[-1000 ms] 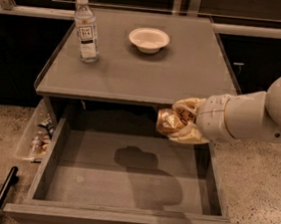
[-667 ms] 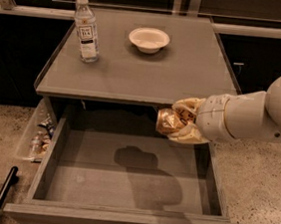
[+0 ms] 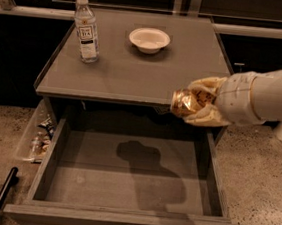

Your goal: Pick orange can from top drawer and place on counter

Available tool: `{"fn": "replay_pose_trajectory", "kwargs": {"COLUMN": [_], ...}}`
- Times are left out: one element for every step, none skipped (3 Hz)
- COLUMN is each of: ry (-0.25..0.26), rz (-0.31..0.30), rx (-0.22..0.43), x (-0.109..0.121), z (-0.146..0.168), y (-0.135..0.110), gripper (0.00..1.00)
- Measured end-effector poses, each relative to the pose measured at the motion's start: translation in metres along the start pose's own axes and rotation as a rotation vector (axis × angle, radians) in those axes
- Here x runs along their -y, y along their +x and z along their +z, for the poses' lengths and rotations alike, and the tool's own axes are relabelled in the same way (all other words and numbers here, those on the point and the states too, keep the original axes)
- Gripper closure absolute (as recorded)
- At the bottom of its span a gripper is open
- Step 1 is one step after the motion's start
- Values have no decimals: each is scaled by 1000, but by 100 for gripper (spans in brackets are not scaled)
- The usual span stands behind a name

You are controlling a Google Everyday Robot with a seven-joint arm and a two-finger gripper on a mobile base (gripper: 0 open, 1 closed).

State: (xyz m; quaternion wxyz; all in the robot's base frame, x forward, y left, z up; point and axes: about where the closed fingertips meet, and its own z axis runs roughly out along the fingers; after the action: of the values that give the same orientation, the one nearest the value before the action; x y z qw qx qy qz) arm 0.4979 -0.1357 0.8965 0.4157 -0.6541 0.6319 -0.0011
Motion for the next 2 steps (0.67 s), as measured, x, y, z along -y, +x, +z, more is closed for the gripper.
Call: {"fn": "replay_pose_trajectory", "kwargs": {"ry": [62,140], "rz": [-41,-87], "rx": [-13,-2], "x": [42,93], "z": [-35,-70], "y": [1,-1], "gripper": [100,100]}}
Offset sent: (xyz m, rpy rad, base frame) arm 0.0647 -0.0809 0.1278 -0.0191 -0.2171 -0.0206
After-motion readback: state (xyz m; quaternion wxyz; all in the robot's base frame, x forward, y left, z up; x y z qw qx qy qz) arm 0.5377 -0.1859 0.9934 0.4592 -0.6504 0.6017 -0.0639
